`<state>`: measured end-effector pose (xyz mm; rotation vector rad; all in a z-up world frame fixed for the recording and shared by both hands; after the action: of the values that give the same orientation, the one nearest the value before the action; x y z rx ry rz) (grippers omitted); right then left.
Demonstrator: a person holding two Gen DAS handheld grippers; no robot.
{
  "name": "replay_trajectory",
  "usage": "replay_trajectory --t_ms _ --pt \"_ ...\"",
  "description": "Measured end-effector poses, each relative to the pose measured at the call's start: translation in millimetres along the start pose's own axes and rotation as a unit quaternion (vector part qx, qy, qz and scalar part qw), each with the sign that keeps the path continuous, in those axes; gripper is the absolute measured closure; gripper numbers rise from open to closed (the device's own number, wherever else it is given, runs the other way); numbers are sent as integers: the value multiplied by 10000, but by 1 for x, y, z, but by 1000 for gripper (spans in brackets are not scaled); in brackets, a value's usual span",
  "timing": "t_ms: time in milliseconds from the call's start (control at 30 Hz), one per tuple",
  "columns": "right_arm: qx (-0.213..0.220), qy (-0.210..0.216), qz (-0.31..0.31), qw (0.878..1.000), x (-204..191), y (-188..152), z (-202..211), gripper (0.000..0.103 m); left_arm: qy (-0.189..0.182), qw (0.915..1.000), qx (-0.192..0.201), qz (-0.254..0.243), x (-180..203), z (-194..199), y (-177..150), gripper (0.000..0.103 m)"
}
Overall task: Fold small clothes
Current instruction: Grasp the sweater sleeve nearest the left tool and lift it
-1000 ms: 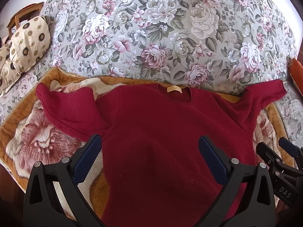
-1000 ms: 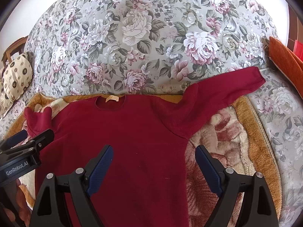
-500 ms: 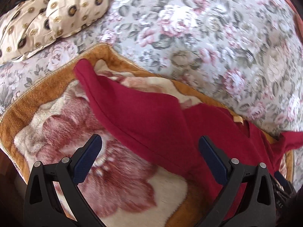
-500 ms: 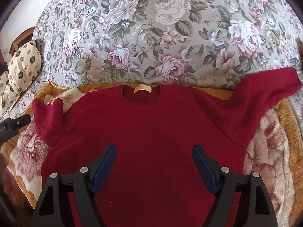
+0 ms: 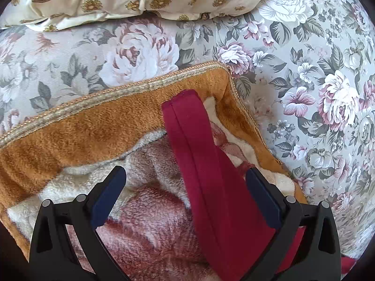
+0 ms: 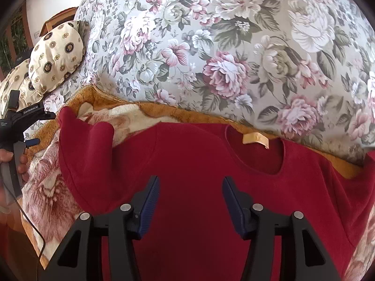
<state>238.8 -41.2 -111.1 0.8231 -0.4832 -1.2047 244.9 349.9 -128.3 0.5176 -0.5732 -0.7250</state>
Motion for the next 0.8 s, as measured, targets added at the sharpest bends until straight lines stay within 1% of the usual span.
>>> replay_trajectory --t_ms 67,133,167,200,233,267,300,333,367,400,433,467,567,700,800 --pt "-51 27 61 10000 -6 6 -14 53 -120 9998 -122 -106 9 -10 0 1" --pt "-184 112 21 9998 -12 7 -29 53 -166 9995 -226 -170 15 -19 -2 6" --pt "-251 143 2 9996 -13 7 -36 53 -231 9992 -301 -158 16 -23 -4 11" --pt "-310 163 0 9994 -15 5 -43 53 -300 9988 -378 -99 17 -27 -5 20" --pt "-366 188 11 9992 -18 4 -51 53 -337 9985 -436 -17 16 -31 -6 26" --pt "-410 219 21 9989 -20 1 -56 53 -370 9980 -503 63 14 -34 -7 38" --pt "-464 239 28 9986 -23 -1 -62 53 -400 9976 -543 130 12 -37 -8 52" --pt "-519 234 42 9984 -25 -3 -67 53 -399 9978 -507 153 9 -39 -8 60" --pt "-582 205 78 9981 -27 -5 -73 53 -349 9982 -458 170 6 -39 -7 75" --pt "-656 162 117 9976 -29 -7 -78 53 -363 9981 -458 216 4 -40 -6 84" --pt "-706 148 135 9973 -30 -9 -81 53 -458 9975 -457 278 2 -39 -5 85" --pt "-691 150 134 9974 -30 -9 -82 53 -554 9971 -422 307 2 -37 -4 91" --pt "-689 106 210 9973 -32 -10 -84 53 -677 9971 -312 140 11 -21 0 92" --pt "-741 198 70 9970 -26 -8 -81 53 -1167 9931 -44 -64 35 21 9 92" --pt "-735 144 -82 9972 -14 -3 -73 54 -1599 9862 182 -396 66 62 12 92"
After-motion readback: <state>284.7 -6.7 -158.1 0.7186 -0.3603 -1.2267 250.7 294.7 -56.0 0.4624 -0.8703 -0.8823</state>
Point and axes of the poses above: each gripper's, at about its wrist camera, not at the fingertips, and z roughly against the way its jaws point, x to its right, y to its top, the point moved 3 cm from there along -z, roughly the way its jaws point, and after that the axes turned 10 degrees about x, right-handed, at the moved point
